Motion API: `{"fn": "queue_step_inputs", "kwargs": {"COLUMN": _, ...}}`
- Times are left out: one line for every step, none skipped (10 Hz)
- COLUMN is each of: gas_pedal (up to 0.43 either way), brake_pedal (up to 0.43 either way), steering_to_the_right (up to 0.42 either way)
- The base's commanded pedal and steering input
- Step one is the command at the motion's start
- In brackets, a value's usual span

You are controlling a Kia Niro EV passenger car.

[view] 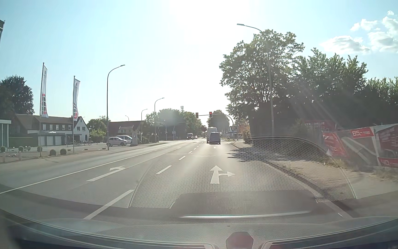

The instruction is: Follow the waypoints while adhering to traffic rules and regulations

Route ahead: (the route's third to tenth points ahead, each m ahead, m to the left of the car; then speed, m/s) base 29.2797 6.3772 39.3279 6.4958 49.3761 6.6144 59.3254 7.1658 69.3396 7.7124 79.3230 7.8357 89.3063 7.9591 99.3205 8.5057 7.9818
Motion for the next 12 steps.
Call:
{"fn": "queue_step_inputs", "kwargs": {"gas_pedal": 0.0, "brake_pedal": 0.006, "steering_to_the_right": 0.002}}
{"fn": "queue_step_inputs", "kwargs": {"gas_pedal": 0.0, "brake_pedal": 0.006, "steering_to_the_right": 0.001}}
{"fn": "queue_step_inputs", "kwargs": {"gas_pedal": 0.0, "brake_pedal": 0.006, "steering_to_the_right": 0.002}}
{"fn": "queue_step_inputs", "kwargs": {"gas_pedal": 0.02, "brake_pedal": 0.006, "steering_to_the_right": 0.002}}
{"fn": "queue_step_inputs", "kwargs": {"gas_pedal": 0.028, "brake_pedal": 0.006, "steering_to_the_right": 0.001}}
{"fn": "queue_step_inputs", "kwargs": {"gas_pedal": 0.047, "brake_pedal": 0.006, "steering_to_the_right": 0.002}}
{"fn": "queue_step_inputs", "kwargs": {"gas_pedal": 0.059, "brake_pedal": 0.006, "steering_to_the_right": 0.002}}
{"fn": "queue_step_inputs", "kwargs": {"gas_pedal": 0.059, "brake_pedal": 0.006, "steering_to_the_right": 0.002}}
{"fn": "queue_step_inputs", "kwargs": {"gas_pedal": 0.067, "brake_pedal": 0.006, "steering_to_the_right": 0.001}}
{"fn": "queue_step_inputs", "kwargs": {"gas_pedal": 0.067, "brake_pedal": 0.012, "steering_to_the_right": 0.001}}
{"fn": "queue_step_inputs", "kwargs": {"gas_pedal": 0.067, "brake_pedal": 0.006, "steering_to_the_right": 0.002}}
{"fn": "queue_step_inputs", "kwargs": {"gas_pedal": 0.067, "brake_pedal": 0.006, "steering_to_the_right": 0.001}}
